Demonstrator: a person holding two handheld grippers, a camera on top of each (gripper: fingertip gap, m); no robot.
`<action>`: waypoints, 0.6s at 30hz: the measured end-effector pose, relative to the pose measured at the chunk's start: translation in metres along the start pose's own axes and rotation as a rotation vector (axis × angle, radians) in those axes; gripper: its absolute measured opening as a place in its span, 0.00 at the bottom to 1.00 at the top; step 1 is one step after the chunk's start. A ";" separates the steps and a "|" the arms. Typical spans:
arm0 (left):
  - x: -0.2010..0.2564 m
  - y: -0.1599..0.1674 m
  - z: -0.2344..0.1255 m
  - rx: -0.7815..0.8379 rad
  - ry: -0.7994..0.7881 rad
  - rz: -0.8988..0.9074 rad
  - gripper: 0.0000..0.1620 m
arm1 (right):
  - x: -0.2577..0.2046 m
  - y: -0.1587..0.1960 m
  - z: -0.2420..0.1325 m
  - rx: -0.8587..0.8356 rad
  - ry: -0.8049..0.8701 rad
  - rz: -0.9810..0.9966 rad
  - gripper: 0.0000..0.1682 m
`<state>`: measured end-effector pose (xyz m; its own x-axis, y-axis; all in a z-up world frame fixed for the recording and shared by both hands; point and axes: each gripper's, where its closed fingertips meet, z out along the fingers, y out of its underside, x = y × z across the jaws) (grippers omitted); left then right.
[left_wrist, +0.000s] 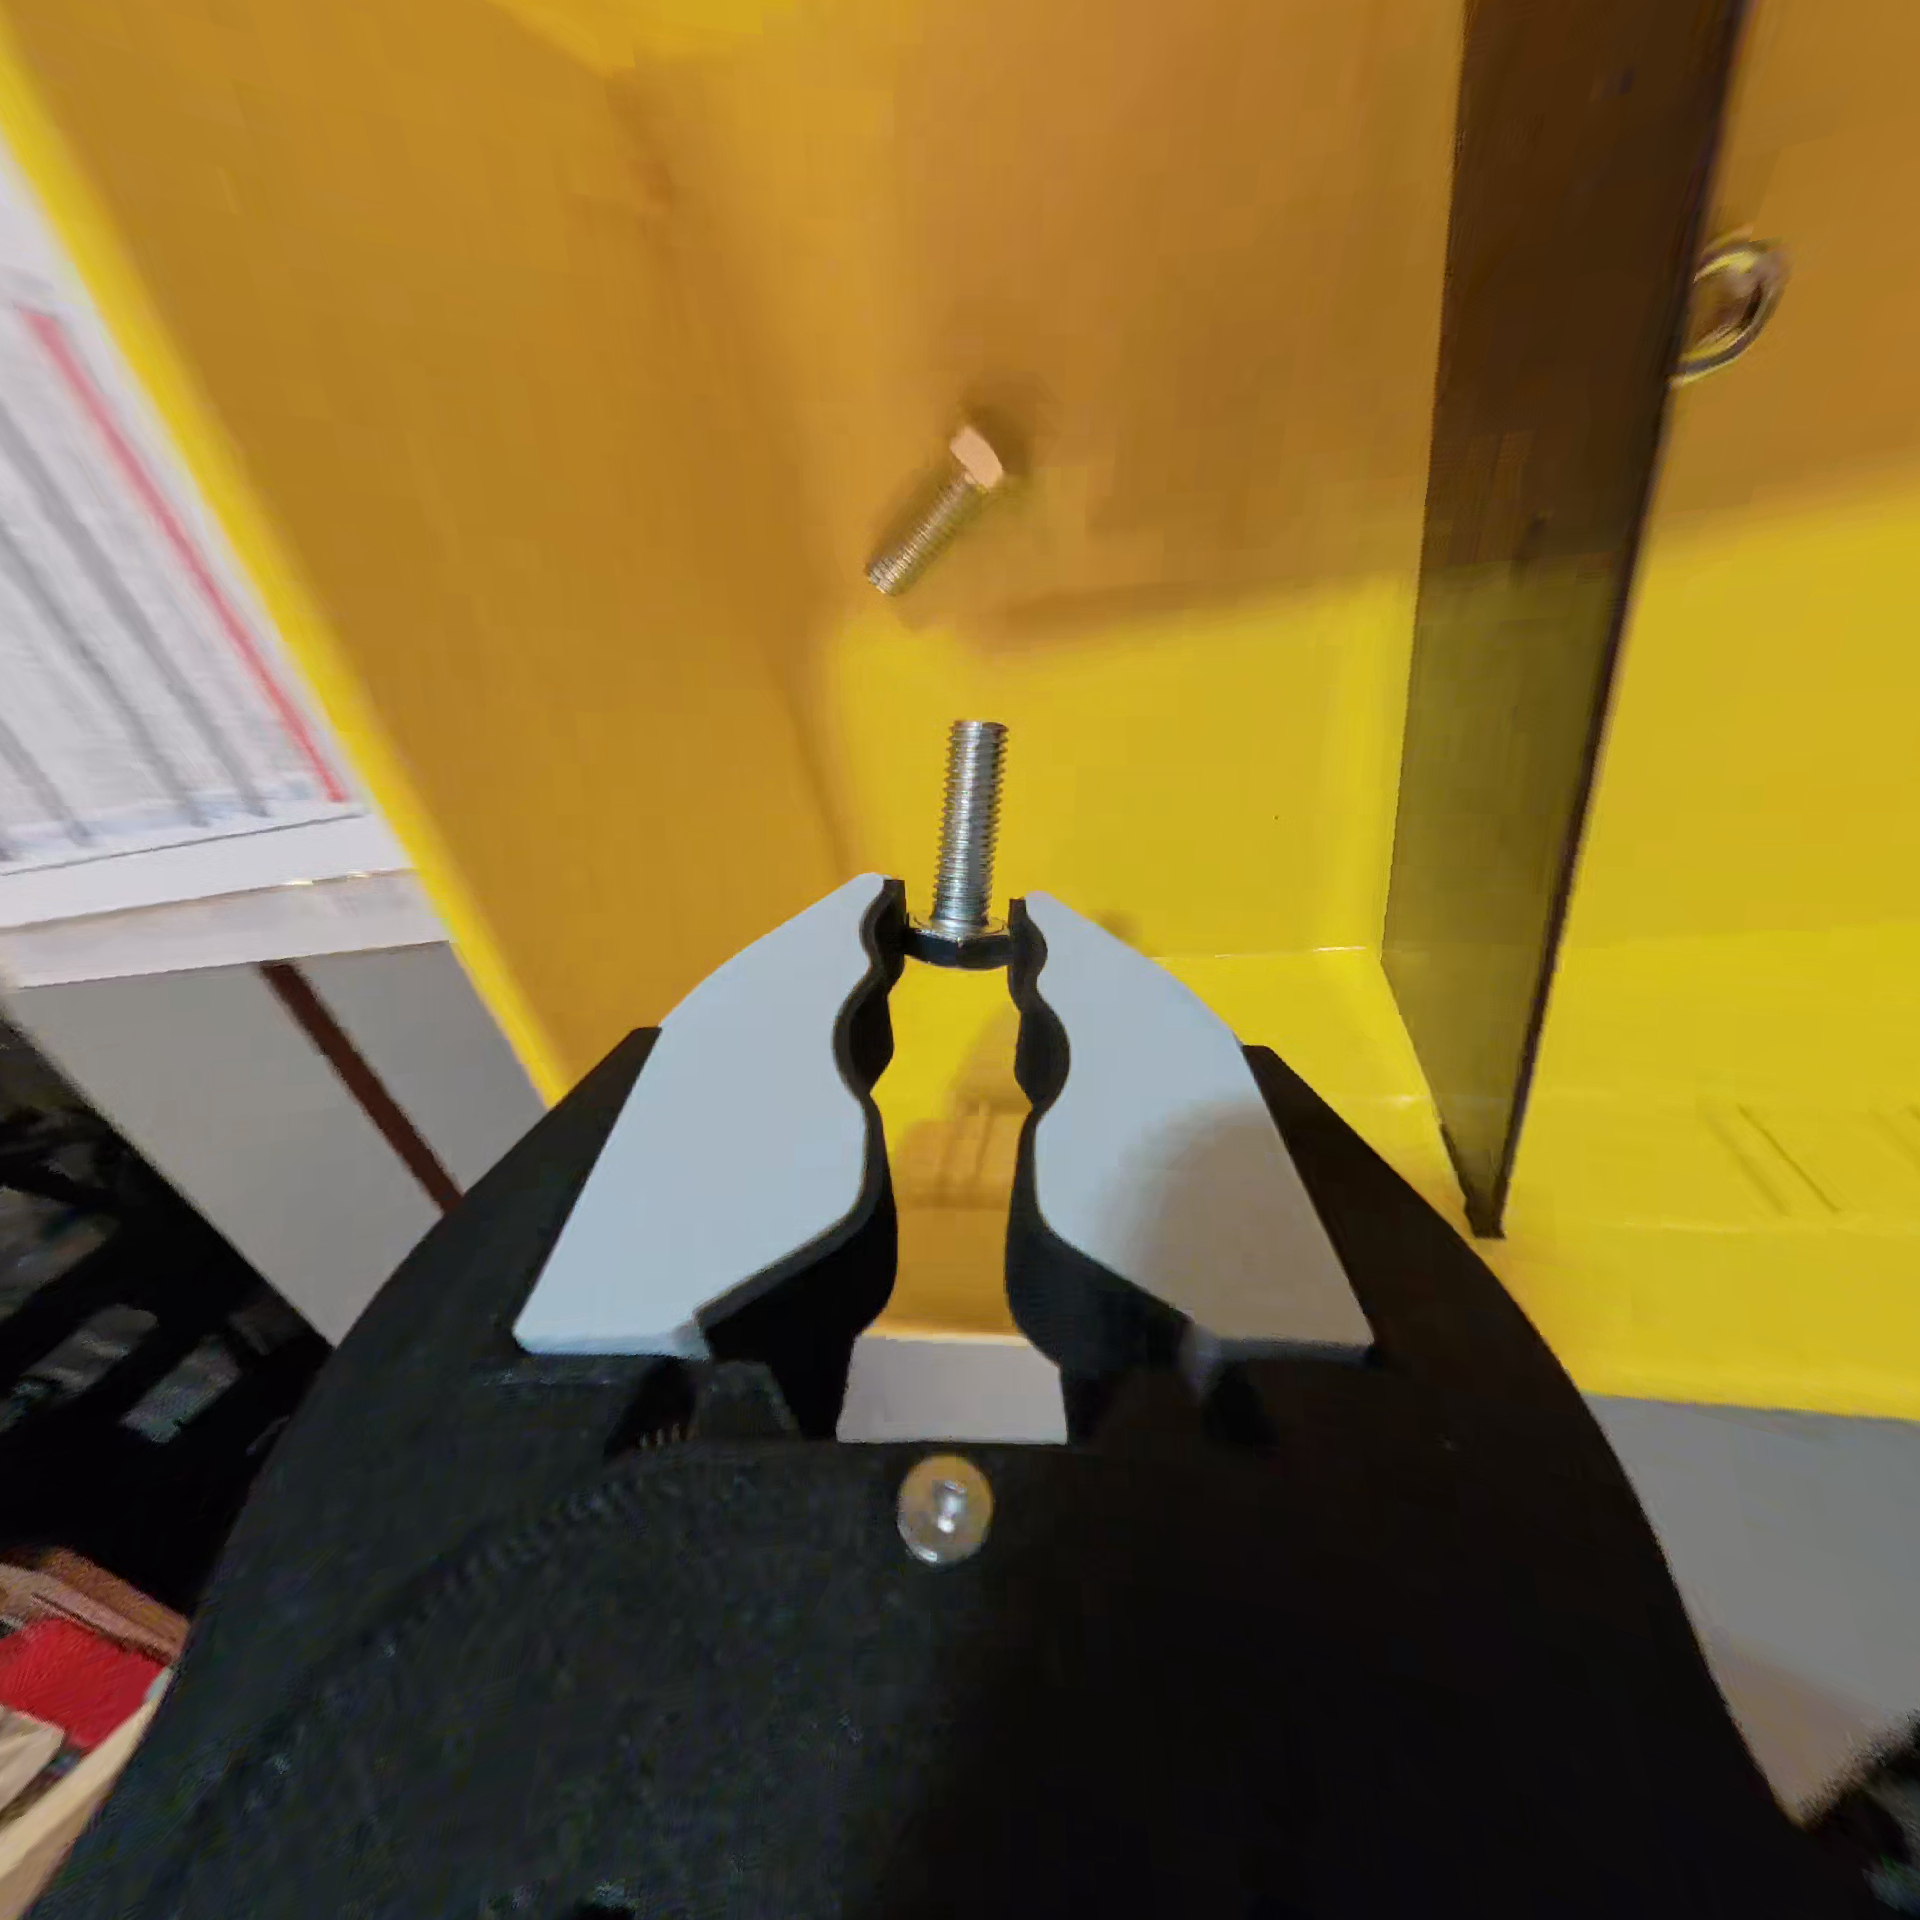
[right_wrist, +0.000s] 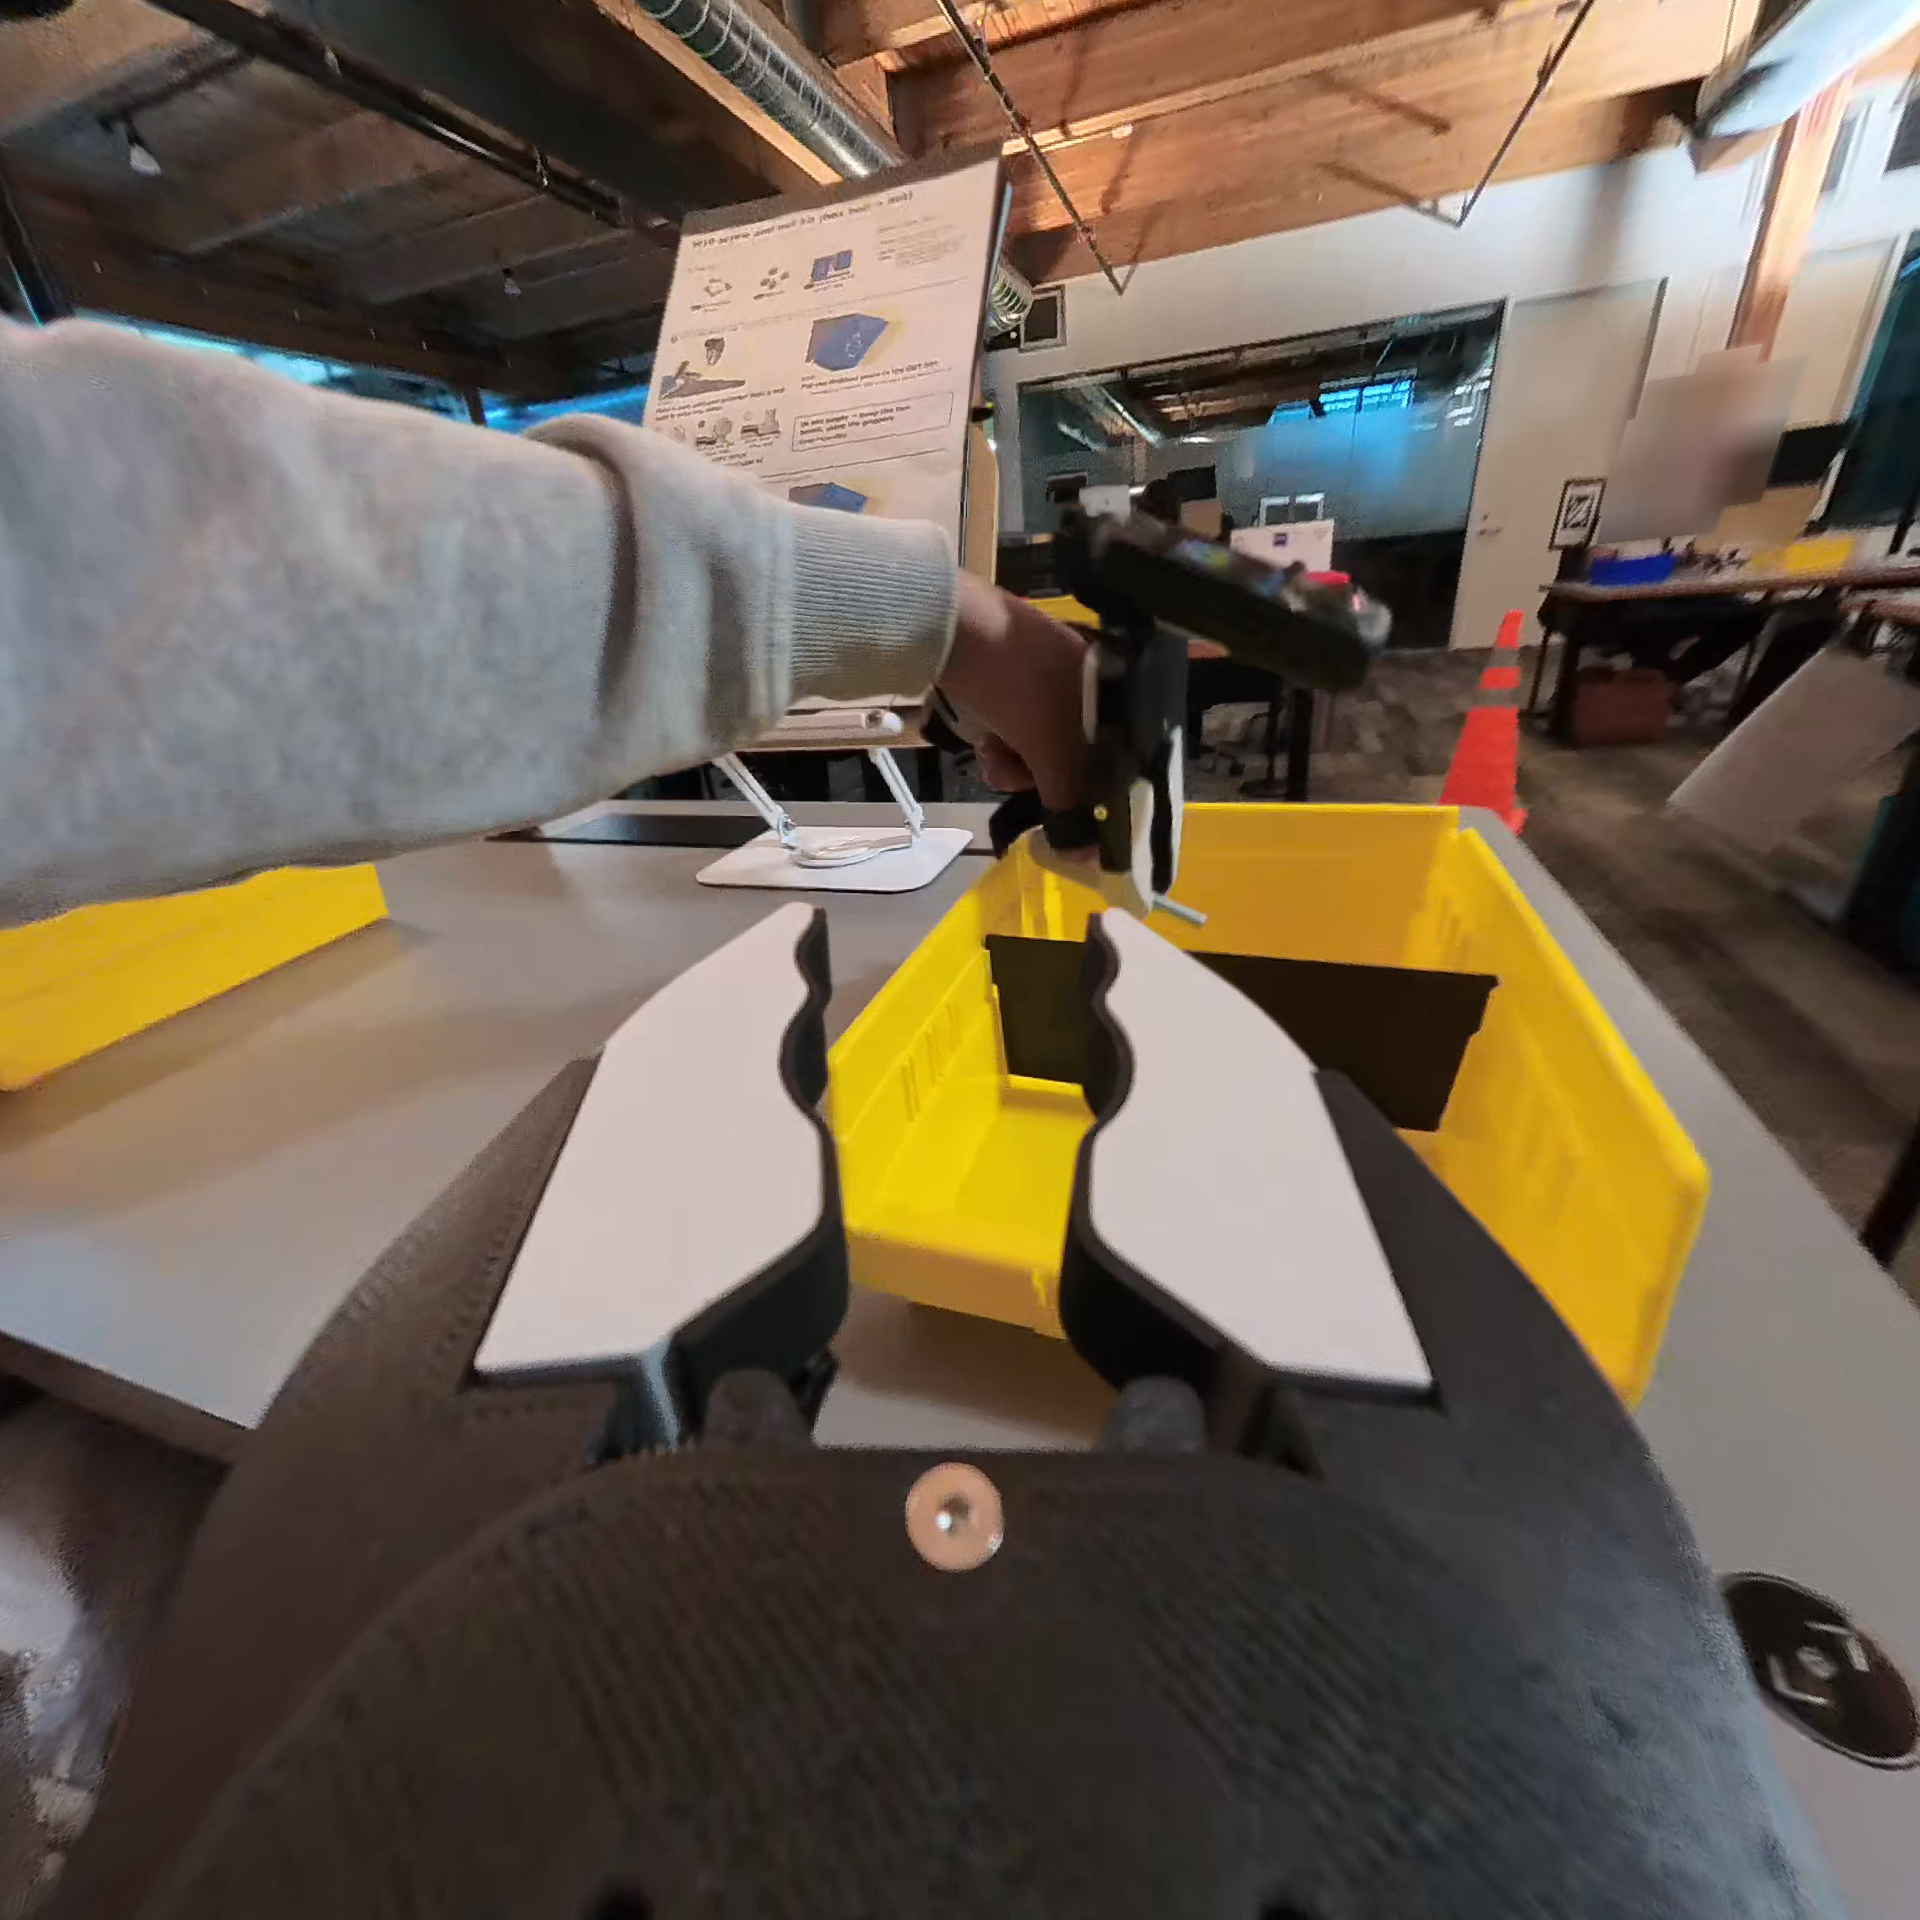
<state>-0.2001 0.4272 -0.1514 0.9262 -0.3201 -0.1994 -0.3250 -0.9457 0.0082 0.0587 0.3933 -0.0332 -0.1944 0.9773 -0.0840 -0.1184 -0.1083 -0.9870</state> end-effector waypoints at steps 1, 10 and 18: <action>0.001 0.002 0.007 -0.043 0.031 0.006 0.13 | -0.001 -0.002 -0.002 0.004 -0.001 -0.018 0.27; 0.004 -0.006 0.041 -0.114 0.141 0.007 0.13 | -0.003 -0.009 -0.003 0.030 -0.049 0.065 0.26; 0.001 -0.015 0.017 0.039 0.124 -0.036 0.29 | -0.011 -0.005 0.000 0.009 -0.058 0.009 0.24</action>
<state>-0.1973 0.4419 -0.1689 0.9530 -0.2932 -0.0762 -0.2964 -0.9544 -0.0353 0.0620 0.3827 -0.0275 -0.2513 0.9642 -0.0846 -0.1252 -0.1190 -0.9850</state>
